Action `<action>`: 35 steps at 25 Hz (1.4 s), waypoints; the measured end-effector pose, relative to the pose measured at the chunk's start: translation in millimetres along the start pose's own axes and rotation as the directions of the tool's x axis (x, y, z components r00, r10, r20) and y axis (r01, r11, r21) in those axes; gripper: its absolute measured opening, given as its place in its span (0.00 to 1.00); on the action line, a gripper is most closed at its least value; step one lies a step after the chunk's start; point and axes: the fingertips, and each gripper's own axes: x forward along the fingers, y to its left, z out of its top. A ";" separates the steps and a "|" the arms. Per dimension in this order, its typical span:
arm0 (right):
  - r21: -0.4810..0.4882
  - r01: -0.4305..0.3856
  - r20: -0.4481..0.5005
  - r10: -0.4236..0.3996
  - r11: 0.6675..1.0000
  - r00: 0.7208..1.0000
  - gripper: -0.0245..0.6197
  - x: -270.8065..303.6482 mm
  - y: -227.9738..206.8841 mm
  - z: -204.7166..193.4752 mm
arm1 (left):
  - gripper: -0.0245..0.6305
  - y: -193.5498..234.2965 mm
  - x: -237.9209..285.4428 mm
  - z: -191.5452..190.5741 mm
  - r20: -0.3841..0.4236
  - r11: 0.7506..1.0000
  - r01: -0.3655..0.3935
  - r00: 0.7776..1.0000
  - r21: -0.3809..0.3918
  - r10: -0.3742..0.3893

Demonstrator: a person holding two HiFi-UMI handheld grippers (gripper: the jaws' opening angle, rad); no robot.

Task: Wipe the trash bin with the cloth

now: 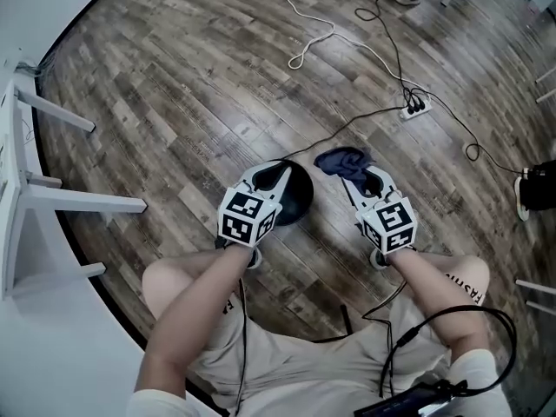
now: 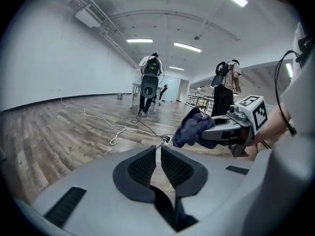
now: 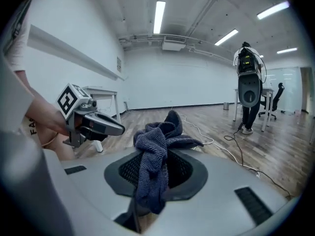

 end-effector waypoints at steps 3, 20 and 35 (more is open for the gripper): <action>-0.040 0.002 -0.020 -0.003 0.999 1.000 0.16 7.5 1.1 -7.1 | 0.11 2.3 14.5 -6.9 -0.025 0.999 0.008 1.000 -0.039 -0.009; 0.080 0.021 -0.036 -0.018 0.997 0.999 0.16 9.0 -11.4 -16.8 | 0.10 -29.3 42.1 3.6 -0.043 0.995 0.033 0.999 0.093 -0.029; 0.184 0.023 -0.048 -0.014 0.983 0.999 0.16 14.9 -18.1 -14.8 | 0.10 -28.0 62.6 -14.4 -0.092 0.998 0.065 0.994 0.001 -0.064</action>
